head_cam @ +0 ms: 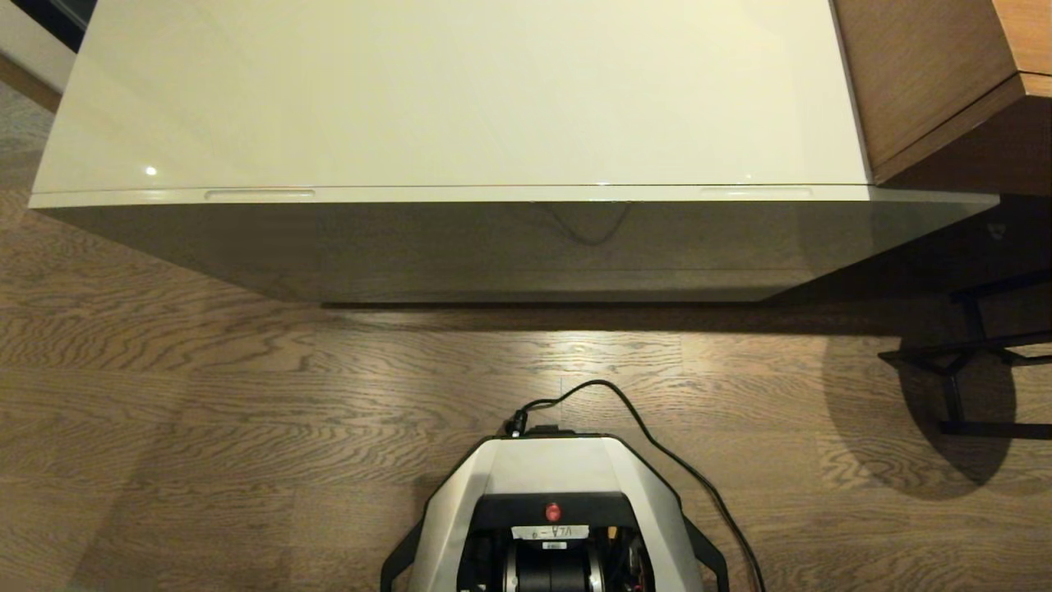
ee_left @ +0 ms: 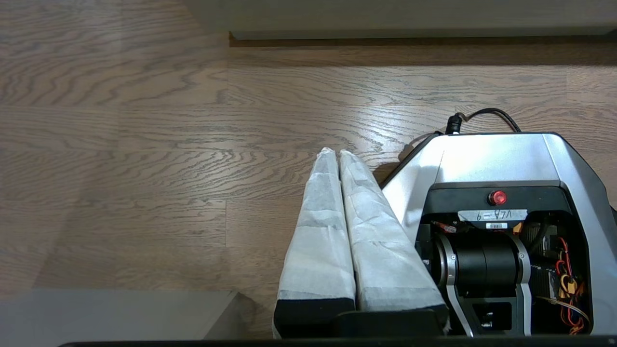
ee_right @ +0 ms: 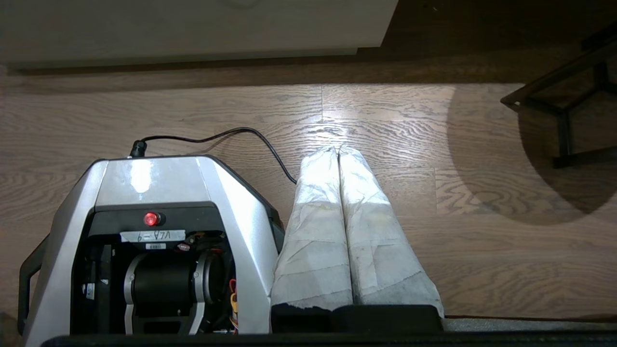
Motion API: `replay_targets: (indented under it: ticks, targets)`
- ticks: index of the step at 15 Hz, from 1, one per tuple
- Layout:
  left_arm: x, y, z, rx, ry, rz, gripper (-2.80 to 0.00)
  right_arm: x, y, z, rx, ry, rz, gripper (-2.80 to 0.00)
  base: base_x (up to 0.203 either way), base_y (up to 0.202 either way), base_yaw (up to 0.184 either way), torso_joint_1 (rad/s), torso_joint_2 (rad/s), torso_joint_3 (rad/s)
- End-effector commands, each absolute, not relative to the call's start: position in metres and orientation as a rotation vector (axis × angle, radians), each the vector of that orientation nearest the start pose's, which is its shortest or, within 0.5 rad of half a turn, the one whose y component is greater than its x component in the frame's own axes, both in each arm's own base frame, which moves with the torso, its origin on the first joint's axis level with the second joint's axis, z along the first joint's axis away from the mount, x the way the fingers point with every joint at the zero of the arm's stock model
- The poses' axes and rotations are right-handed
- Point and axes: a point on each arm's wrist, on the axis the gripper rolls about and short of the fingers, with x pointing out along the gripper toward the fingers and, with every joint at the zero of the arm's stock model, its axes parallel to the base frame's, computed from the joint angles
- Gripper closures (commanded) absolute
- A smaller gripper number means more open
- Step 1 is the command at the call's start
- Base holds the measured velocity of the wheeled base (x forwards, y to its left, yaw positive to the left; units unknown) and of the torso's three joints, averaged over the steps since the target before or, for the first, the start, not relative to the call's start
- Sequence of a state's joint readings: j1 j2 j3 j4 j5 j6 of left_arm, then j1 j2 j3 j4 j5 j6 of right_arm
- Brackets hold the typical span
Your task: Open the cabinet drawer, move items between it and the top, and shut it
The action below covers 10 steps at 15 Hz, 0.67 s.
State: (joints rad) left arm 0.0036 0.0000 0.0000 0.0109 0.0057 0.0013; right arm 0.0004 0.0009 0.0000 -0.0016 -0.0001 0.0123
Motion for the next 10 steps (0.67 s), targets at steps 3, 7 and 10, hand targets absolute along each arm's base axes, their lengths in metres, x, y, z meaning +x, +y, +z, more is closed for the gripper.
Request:
replay_targets:
  ticks: [3, 7, 10]
  targets:
    - [-0.0227, 0.0, 0.0744, 0.002, 0.012, 0.011, 0.0, -0.0226, 0.0, 0.0752, 0.012, 0.002, 0.0, 0.0, 0.0, 0.0, 0.0, 0.0, 0.0, 0.0]
    - [-0.0227, 0.0, 0.0744, 0.002, 0.012, 0.011, 0.0, -0.0226, 0.0, 0.0752, 0.012, 0.002, 0.002, 0.0, 0.0, 0.0, 0.0, 0.0, 0.0, 0.0]
    - [-0.0227, 0.0001, 0.0744, 0.002, 0.012, 0.009, 0.0, -0.0226, 0.0, 0.0752, 0.011, 0.002, 0.001, 0.0, 0.0, 0.0, 0.0, 0.0, 0.0, 0.0]
